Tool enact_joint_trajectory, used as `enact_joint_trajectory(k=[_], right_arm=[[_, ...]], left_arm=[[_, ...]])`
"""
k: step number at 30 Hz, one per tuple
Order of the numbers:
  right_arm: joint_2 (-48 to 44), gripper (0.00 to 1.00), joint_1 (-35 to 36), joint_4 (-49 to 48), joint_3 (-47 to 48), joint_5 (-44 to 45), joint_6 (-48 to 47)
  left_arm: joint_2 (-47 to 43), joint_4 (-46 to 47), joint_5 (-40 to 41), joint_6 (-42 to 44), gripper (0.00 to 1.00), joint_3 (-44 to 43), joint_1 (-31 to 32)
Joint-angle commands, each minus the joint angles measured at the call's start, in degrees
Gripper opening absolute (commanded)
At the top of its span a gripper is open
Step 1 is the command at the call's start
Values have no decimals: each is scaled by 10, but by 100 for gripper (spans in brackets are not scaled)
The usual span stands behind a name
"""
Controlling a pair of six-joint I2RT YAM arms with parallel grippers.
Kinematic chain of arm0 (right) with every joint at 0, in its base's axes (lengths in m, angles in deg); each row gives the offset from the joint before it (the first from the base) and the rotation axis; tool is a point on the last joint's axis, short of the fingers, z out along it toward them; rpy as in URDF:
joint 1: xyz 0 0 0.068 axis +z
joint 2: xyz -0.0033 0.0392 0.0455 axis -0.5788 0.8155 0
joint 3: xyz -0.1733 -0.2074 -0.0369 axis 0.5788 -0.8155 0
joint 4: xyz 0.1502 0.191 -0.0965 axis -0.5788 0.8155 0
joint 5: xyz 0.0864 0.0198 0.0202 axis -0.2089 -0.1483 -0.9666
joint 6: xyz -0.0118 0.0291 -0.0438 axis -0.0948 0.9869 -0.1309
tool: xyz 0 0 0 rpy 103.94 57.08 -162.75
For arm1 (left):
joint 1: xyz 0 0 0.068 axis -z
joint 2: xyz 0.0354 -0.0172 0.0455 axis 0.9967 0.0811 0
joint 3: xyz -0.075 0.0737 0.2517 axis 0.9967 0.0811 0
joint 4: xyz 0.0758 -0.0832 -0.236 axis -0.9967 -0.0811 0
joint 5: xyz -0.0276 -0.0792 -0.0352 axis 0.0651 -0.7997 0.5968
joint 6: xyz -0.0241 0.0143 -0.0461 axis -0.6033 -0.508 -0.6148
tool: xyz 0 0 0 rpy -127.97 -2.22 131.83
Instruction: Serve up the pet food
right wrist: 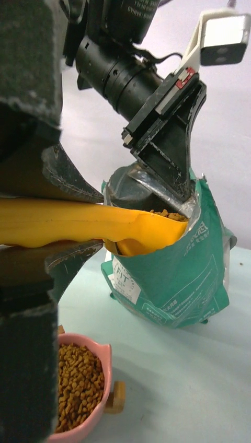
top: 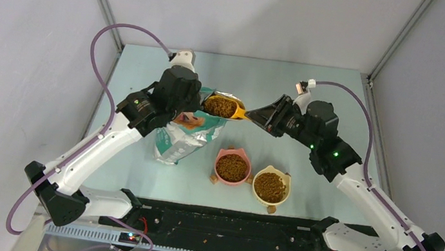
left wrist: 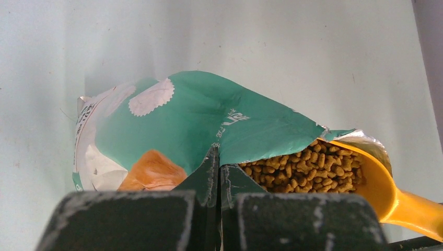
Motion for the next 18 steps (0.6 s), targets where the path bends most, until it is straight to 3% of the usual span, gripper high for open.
enact_joint_trajectory(k=[1, 10, 14, 18], right_arm=[[-10, 0, 16, 45, 23, 57, -50], [-25, 0, -2, 40, 13, 23, -20], [-38, 0, -31, -51, -42, -68, 41], [-50, 0, -45, -97, -69, -98, 89]], left_arm=[[-16, -25, 24, 14, 0, -1, -7], [-19, -25, 23, 14, 0, -1, -7], [-20, -24, 23, 12, 0, 0, -7], [-19, -24, 23, 12, 0, 0, -7]])
